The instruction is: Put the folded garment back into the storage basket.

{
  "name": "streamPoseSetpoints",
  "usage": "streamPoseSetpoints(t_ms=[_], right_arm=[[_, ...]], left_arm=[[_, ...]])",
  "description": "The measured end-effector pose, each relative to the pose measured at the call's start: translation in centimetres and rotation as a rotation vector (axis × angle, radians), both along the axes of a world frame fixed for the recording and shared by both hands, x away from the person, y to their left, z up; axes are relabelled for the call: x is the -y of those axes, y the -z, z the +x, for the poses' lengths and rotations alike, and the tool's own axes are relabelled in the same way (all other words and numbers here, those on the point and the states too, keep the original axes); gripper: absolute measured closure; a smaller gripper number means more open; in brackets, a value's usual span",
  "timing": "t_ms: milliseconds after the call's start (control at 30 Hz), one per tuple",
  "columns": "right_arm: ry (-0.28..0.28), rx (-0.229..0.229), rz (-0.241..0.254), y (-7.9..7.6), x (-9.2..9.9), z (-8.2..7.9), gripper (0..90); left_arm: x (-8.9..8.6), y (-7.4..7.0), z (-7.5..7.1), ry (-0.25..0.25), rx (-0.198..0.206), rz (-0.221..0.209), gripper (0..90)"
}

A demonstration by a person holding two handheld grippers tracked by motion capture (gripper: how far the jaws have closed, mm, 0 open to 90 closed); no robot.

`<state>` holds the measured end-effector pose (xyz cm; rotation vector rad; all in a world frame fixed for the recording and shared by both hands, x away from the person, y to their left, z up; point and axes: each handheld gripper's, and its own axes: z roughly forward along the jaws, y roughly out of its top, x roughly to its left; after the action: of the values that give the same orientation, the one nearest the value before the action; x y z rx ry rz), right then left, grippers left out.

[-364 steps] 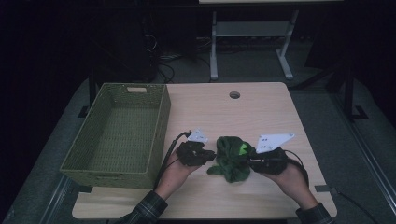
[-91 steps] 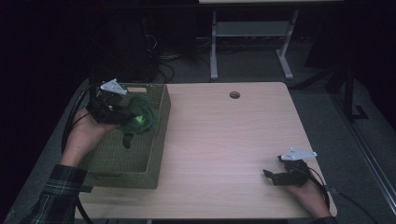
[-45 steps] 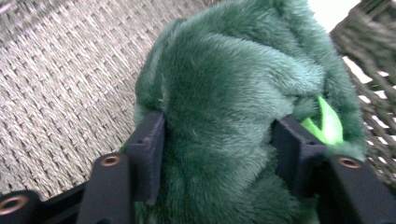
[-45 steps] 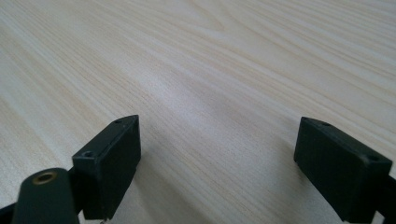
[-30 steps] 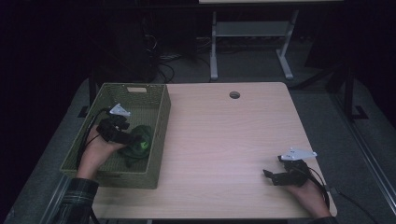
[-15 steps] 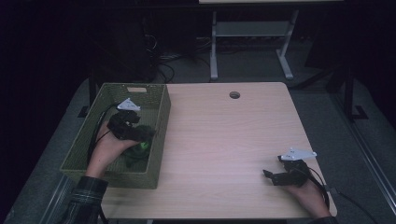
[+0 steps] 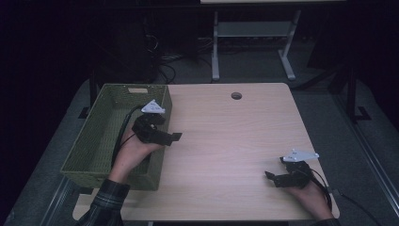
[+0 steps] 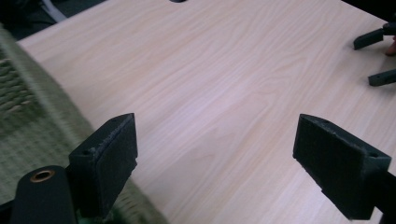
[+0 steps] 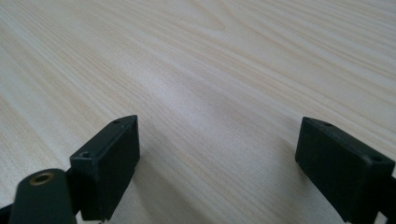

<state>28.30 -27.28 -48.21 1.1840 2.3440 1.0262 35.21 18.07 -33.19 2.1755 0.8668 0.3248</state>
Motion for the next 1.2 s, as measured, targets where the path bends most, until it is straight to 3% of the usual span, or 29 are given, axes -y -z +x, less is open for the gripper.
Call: streamPoseSetpoints(t_ms=[467,700,933,1200], right_arm=[[-0.001,0.001,0.000,0.0,0.0,0.0,13.2],[-0.004,0.000,-0.002,0.0,0.0,0.0,12.4],[-0.007,0.000,-0.002,0.0,0.0,0.0,12.0],[-0.008,0.000,-0.003,0.0,0.0,0.0,11.9]], left_arm=[[5.1,2.7,-1.2,0.051,-0.003,-0.022,14.1],[6.4,4.2,-1.7,0.065,0.000,-0.019,14.0],[7.4,6.7,-2.6,0.084,0.000,-0.012,14.0],[7.8,8.8,-3.2,0.109,0.006,0.009,13.9]])
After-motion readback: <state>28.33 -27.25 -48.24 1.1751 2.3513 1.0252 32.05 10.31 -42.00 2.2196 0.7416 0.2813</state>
